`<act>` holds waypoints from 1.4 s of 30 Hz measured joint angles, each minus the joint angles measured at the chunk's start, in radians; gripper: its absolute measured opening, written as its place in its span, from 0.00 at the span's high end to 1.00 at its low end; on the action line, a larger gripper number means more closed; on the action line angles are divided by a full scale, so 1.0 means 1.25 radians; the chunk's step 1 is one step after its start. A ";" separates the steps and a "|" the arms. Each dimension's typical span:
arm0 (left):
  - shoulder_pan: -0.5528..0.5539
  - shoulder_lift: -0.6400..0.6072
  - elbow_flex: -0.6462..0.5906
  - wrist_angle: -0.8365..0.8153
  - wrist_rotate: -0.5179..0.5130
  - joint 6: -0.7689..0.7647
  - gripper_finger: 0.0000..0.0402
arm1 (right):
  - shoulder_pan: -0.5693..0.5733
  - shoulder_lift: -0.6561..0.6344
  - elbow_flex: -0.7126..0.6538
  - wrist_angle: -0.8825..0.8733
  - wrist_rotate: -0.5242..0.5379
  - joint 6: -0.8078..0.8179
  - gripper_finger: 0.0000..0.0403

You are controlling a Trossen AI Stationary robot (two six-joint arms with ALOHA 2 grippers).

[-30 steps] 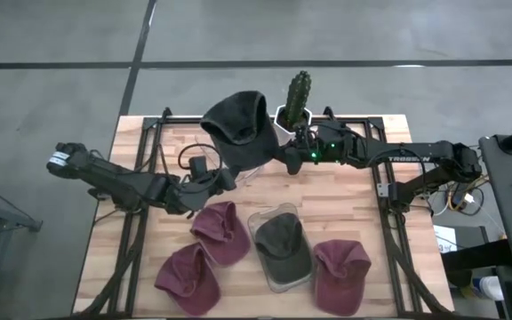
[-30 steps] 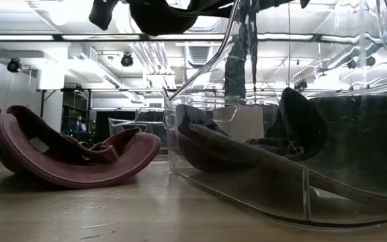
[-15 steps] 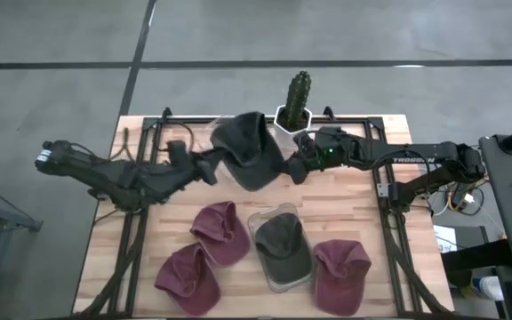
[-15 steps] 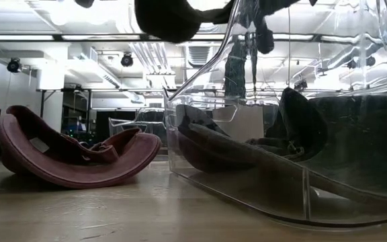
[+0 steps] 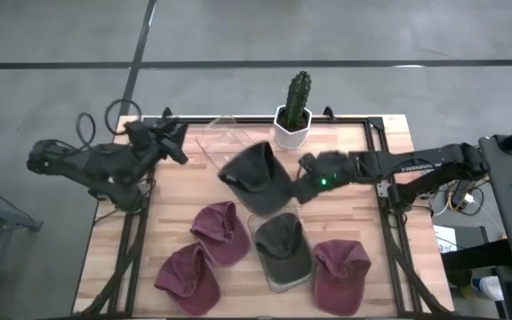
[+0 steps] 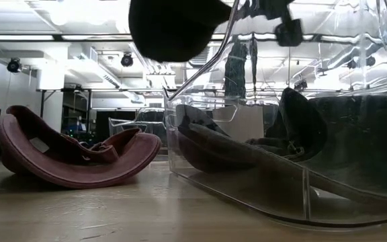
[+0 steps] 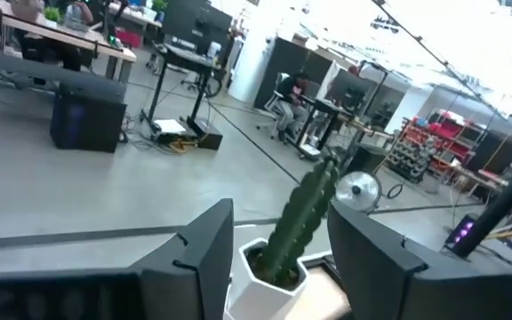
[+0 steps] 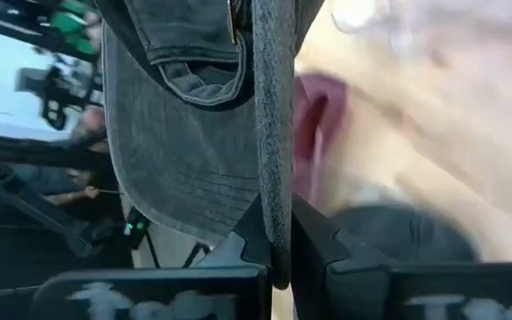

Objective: Pick & Place hat
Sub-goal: Put the black cap into the bottom transparent bin

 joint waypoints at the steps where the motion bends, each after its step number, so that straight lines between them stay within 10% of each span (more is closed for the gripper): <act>1: 0.000 -0.008 0.000 0.001 0.000 0.009 0.56 | 0.019 0.000 0.000 -0.017 0.018 0.028 0.97; 20: 0.000 -0.034 0.000 -0.002 0.025 0.107 0.56 | 0.398 0.056 -0.001 -0.154 0.261 0.572 0.97; 42: 0.000 -0.035 0.000 -0.006 0.037 0.122 0.56 | 0.440 0.366 0.219 -0.312 0.137 0.604 0.91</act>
